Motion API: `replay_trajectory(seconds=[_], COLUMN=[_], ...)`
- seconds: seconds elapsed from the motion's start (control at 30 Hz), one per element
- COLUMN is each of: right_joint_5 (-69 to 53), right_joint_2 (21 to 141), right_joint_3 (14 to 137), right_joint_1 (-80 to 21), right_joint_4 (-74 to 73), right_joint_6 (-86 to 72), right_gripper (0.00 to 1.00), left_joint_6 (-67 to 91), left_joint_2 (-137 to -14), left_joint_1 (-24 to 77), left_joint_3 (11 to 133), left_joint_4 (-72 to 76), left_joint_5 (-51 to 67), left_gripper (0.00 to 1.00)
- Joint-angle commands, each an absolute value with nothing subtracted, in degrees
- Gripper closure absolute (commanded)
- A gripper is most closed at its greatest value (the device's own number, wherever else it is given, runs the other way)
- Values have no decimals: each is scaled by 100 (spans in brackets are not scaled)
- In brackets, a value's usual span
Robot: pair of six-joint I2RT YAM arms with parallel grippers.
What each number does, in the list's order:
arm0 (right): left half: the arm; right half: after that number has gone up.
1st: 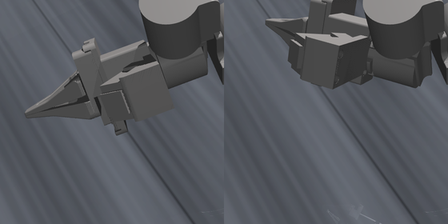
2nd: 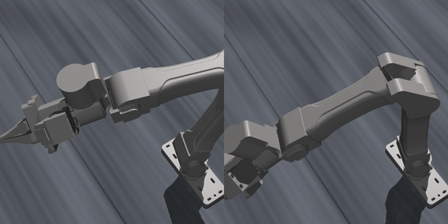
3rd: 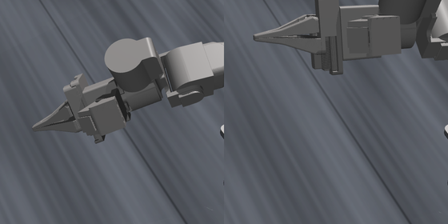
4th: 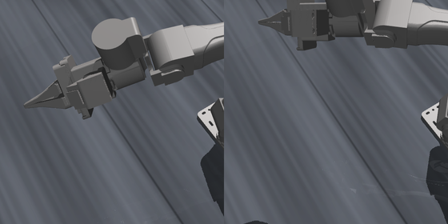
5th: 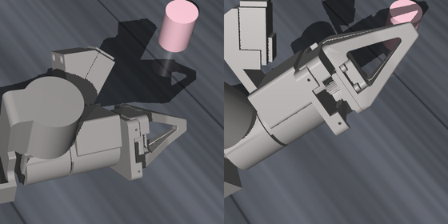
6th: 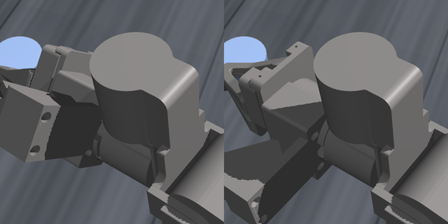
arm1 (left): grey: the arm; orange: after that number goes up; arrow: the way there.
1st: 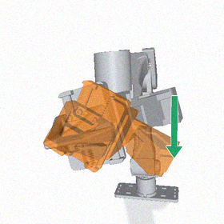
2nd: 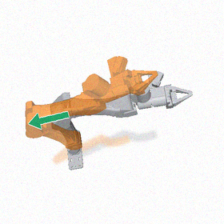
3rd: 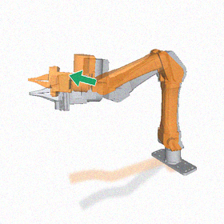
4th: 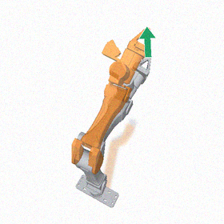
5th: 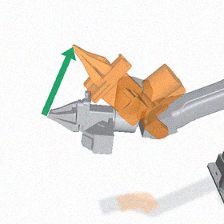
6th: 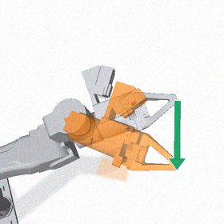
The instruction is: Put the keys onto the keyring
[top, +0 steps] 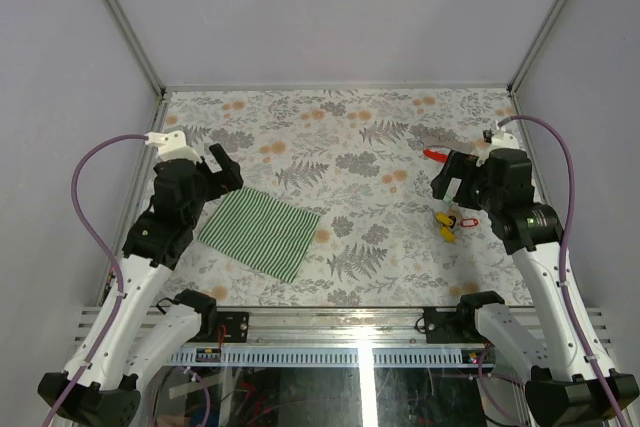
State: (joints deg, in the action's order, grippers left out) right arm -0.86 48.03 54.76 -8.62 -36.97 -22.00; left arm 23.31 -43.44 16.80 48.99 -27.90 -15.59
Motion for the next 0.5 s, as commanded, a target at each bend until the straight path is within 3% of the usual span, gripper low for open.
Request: replay_trajectory(seconds=[0.0,0.27,0.47], right_joint_5=[124,323,268], right_joint_2=[4674,4764,5493], right_joint_3=[5570,5779,6179], right_joint_1=[-875,-878,-876], right_joint_4=[-3570,-3502,-3403], right_joint_6=[-2207,-2286,-1916], right_gripper=[1,1,1], left_joint_6=[2323,2202,2241], left_joint_2=[-4349,-4270,-4276], left_joint_1=[1702,1704,1700], left_joint_3=[4886,4840,4826], left_joint_4=[-2595,-2599,-2750], left_joint_5=[-1683,-1679,-1695], left_gripper=[0,0,0])
